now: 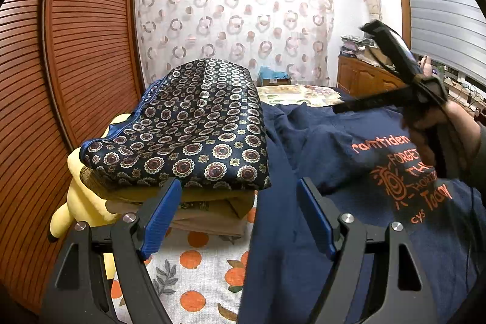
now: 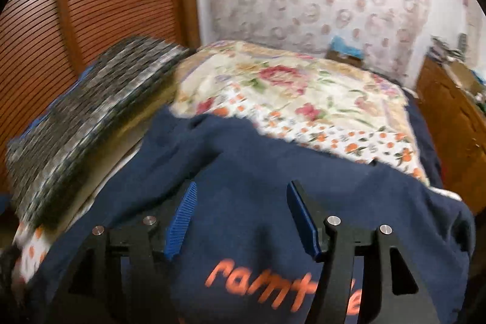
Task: Fold small clothes
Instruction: 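Grasp the other sleeve with the right tool and fold it onto the shirt back, then move the right tool to the shirt's side edge and grasp it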
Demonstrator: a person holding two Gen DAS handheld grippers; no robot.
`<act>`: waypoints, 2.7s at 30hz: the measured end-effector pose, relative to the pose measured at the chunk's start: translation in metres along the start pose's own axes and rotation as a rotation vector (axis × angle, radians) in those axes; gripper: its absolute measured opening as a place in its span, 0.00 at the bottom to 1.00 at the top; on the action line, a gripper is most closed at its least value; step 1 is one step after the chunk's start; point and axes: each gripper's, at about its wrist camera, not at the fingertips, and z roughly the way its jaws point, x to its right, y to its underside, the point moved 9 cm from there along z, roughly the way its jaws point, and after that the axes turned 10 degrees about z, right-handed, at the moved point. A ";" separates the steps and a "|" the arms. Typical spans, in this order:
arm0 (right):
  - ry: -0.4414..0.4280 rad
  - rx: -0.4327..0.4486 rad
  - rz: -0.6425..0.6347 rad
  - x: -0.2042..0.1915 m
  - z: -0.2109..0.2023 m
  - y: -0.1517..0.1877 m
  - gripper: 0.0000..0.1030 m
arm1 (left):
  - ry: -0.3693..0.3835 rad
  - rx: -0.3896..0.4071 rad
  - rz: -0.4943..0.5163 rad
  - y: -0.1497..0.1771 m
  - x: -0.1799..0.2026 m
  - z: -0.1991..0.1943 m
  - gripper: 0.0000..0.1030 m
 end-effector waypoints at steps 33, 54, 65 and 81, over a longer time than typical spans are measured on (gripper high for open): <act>-0.099 -0.043 -0.056 -0.009 -0.046 0.069 0.27 | -0.006 -0.025 -0.001 0.002 0.001 0.002 0.76; -0.029 -0.074 -0.066 0.000 -0.023 0.075 0.62 | -0.001 -0.021 -0.002 0.000 0.001 0.002 0.76; -0.015 0.028 -0.016 0.042 -0.099 0.087 0.62 | 0.105 0.007 -0.008 -0.006 0.026 -0.004 0.76; 0.240 0.057 0.247 0.229 -0.193 0.145 0.46 | 0.274 -0.061 0.078 -0.016 0.102 0.012 0.79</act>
